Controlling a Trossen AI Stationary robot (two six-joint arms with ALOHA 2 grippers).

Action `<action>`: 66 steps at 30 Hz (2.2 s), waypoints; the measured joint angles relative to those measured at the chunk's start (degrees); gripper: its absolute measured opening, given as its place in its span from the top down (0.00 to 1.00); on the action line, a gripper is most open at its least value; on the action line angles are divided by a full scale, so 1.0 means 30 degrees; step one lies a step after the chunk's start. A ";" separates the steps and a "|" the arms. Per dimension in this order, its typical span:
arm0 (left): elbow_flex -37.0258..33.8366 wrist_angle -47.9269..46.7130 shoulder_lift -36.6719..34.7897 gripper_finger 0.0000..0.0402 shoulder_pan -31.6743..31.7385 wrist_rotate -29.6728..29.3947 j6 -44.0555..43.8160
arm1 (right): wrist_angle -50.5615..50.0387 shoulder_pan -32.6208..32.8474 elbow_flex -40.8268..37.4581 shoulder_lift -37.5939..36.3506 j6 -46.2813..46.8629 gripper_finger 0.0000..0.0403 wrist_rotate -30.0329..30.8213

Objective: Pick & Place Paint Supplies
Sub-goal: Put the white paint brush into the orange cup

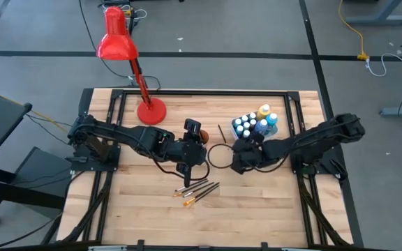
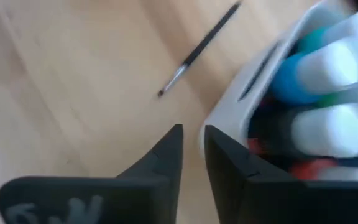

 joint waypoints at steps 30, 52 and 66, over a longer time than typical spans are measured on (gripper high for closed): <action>0.0000 0.0141 0.0007 0.72 0.0036 0.0015 -0.0160 | 0.5504 -0.1717 -0.1269 -0.0394 -0.2146 1.00 -0.0435; 0.0000 -0.0005 0.0007 0.72 0.0036 0.0948 -0.1641 | 1.5434 0.1317 -0.5796 0.1768 0.1931 0.74 0.3684; 0.0000 0.0076 0.0007 0.72 0.0513 0.0503 -0.0567 | 1.9468 0.0811 -0.5882 0.5785 -0.0253 0.58 0.5101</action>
